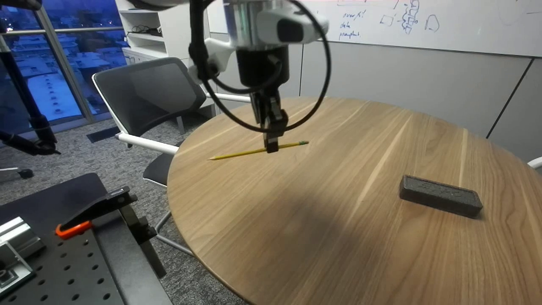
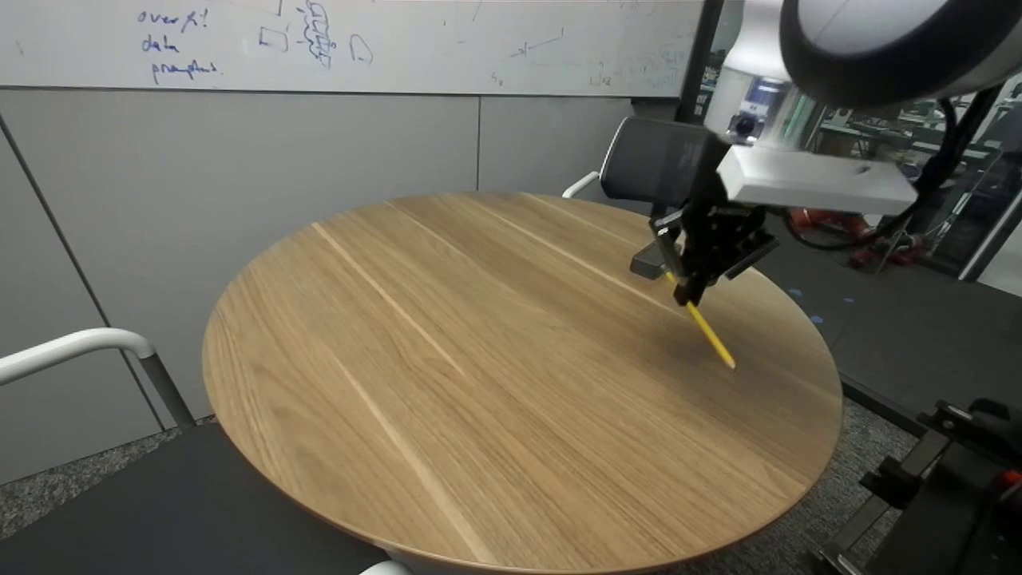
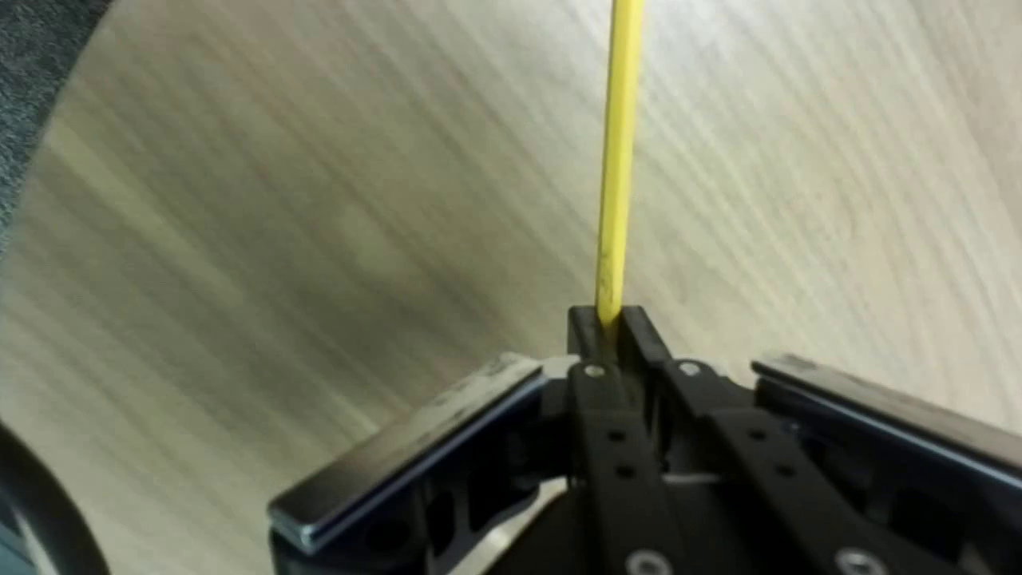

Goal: Move the pencil to the right

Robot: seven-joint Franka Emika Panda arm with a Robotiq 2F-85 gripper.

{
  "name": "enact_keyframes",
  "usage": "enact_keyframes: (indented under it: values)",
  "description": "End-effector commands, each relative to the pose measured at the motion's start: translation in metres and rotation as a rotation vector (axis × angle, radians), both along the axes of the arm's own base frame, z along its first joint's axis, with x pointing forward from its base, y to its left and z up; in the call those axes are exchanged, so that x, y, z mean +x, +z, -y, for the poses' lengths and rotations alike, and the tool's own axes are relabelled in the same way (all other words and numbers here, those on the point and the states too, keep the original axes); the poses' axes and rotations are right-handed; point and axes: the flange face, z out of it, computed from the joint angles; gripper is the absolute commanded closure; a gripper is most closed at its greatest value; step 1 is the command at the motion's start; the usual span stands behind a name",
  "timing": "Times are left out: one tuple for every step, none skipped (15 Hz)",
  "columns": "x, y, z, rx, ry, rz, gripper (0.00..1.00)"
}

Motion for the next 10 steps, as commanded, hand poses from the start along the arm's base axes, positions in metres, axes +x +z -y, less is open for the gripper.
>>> enact_keyframes:
  values:
    - [0.015, 0.027, 0.095, -0.013, -0.119, 0.001, 0.98]
    - [0.023, 0.025, 0.125, -0.024, -0.163, 0.0, 0.98]
    - [0.032, 0.02, 0.152, -0.033, -0.208, 0.006, 0.98]
    - [0.044, 0.015, 0.175, -0.038, -0.251, 0.009, 0.98]
    - [0.053, 0.01, 0.196, -0.044, -0.29, 0.014, 0.98]
    - [0.065, 0.001, 0.207, -0.048, -0.316, 0.013, 0.98]
    - [0.074, -0.007, 0.215, -0.053, -0.334, 0.012, 0.98]
    - [0.083, -0.019, 0.221, -0.055, -0.347, 0.004, 0.98]
    - [0.092, -0.031, 0.221, -0.054, -0.358, -0.007, 0.98]
    - [0.1, -0.043, 0.219, -0.055, -0.366, -0.018, 0.98]
